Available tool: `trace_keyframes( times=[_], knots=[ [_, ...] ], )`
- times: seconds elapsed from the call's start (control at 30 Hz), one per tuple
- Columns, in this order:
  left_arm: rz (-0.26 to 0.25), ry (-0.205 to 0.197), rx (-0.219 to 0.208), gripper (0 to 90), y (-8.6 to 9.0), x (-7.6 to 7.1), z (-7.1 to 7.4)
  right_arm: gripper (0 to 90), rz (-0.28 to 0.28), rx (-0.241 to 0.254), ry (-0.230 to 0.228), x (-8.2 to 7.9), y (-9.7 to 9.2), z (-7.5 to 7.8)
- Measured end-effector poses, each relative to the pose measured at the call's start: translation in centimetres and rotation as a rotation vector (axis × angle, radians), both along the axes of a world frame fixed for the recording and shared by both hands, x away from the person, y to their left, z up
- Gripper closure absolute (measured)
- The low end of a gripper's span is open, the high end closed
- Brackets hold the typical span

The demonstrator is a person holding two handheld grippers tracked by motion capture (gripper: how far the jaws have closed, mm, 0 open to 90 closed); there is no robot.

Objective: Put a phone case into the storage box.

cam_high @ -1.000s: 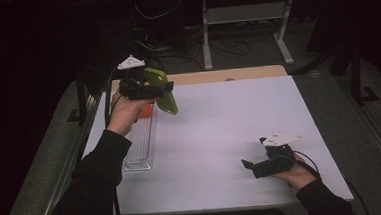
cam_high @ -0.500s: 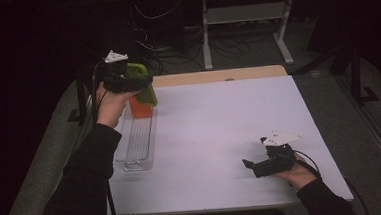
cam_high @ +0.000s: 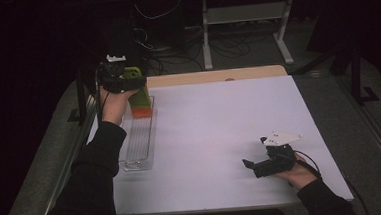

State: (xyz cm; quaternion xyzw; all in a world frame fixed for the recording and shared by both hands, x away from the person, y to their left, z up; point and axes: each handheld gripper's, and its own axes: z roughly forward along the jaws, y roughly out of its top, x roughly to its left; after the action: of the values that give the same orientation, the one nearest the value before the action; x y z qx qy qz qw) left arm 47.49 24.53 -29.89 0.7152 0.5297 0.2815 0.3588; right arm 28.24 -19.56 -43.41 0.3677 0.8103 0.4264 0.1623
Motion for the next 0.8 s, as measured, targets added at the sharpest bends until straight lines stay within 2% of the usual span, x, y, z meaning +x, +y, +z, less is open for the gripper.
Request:
trace_keyframes(
  times=[0.03,0.13,0.23,0.4,0.47,0.6,0.7,0.8],
  knots=[
    [0.017,0.001,-0.010,13.8,-0.1,0.1,-0.3,0.0,0.001,-0.002,-0.002,0.0,0.0,0.0],
    [0.026,0.017,0.016,13.8,-0.2,0.4,-0.9,0.0,0.003,0.002,0.002,0.0,0.0,0.1],
    [0.048,0.024,0.019,13.8,-0.4,0.7,-1.7,0.0,0.003,0.002,0.000,0.0,0.0,0.1],
    [0.087,0.043,0.067,13.7,-0.6,0.9,-3.0,0.0,0.006,0.002,0.001,0.0,0.0,0.1],
    [0.105,0.047,0.061,13.7,-0.6,1.1,-3.6,0.0,0.007,0.002,0.001,0.0,0.0,0.1],
    [0.125,0.049,0.079,13.6,-0.4,1.3,-4.4,0.0,0.010,0.001,-0.008,0.0,0.0,0.1],
    [0.124,0.065,0.094,13.5,-0.4,1.5,-4.9,0.0,0.010,0.002,0.000,-0.1,0.0,0.1],
    [0.134,0.064,0.092,13.4,-0.5,1.6,-5.4,0.0,0.010,0.001,-0.009,-0.1,0.0,0.1]
  ],
)
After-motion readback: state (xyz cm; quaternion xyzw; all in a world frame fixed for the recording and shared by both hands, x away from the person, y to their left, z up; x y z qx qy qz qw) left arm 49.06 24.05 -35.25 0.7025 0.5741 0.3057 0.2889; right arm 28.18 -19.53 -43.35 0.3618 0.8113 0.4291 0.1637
